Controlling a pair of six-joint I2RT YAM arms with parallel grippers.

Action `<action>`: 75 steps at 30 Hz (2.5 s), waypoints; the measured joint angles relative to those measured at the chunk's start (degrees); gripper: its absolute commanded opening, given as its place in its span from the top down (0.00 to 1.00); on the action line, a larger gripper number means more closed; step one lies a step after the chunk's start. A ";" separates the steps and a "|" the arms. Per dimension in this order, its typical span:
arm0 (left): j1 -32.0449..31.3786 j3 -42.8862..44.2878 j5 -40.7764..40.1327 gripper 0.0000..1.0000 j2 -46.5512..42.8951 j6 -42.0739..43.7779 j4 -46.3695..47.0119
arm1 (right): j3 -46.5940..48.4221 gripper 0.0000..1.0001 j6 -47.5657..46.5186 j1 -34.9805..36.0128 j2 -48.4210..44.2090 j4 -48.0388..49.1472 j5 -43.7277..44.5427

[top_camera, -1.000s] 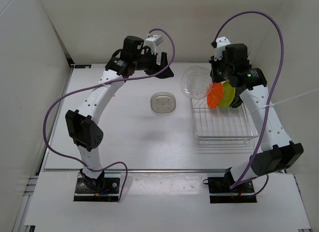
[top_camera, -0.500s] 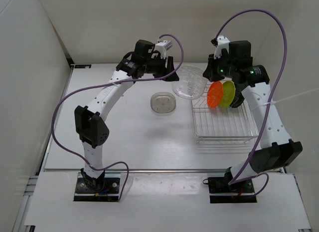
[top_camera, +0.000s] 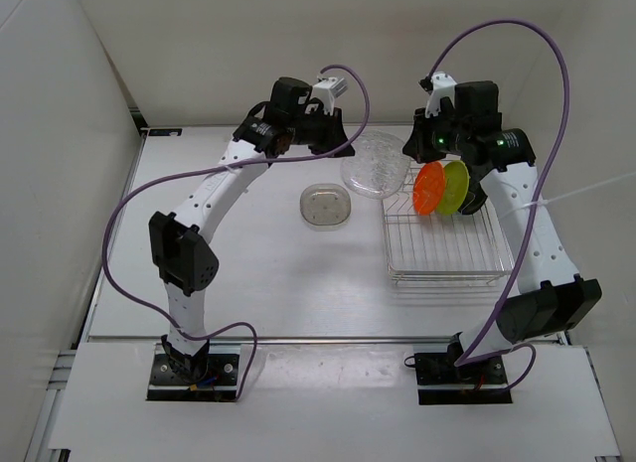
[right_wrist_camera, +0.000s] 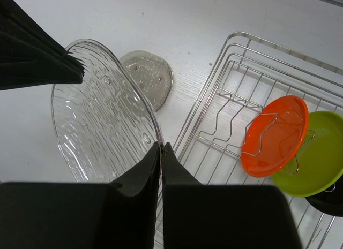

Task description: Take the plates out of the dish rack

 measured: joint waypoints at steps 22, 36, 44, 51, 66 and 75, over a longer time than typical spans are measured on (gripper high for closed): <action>13.84 -22.62 -11.13 0.89 -2.08 -7.41 2.80 | -0.15 0.00 -0.55 0.00 0.09 -0.07 7.72; 14.45 -22.47 -7.85 0.89 6.88 -13.81 4.50 | -0.46 0.00 -1.53 0.00 0.00 -0.57 8.83; 14.45 -21.27 -6.62 0.89 10.23 -14.51 4.50 | -0.48 0.00 -1.57 0.00 0.00 -0.96 8.79; 13.97 -18.29 -5.79 0.89 12.66 -14.49 4.94 | -0.48 0.00 -1.57 0.00 0.00 -1.03 8.72; 11.65 -17.92 -5.66 0.89 14.01 -13.86 4.50 | -0.48 0.00 -1.57 0.00 -0.11 -1.31 8.24; 11.30 -17.94 -5.92 0.88 14.01 -13.64 4.50 | -1.25 0.00 -1.57 0.00 -1.70 -1.38 7.67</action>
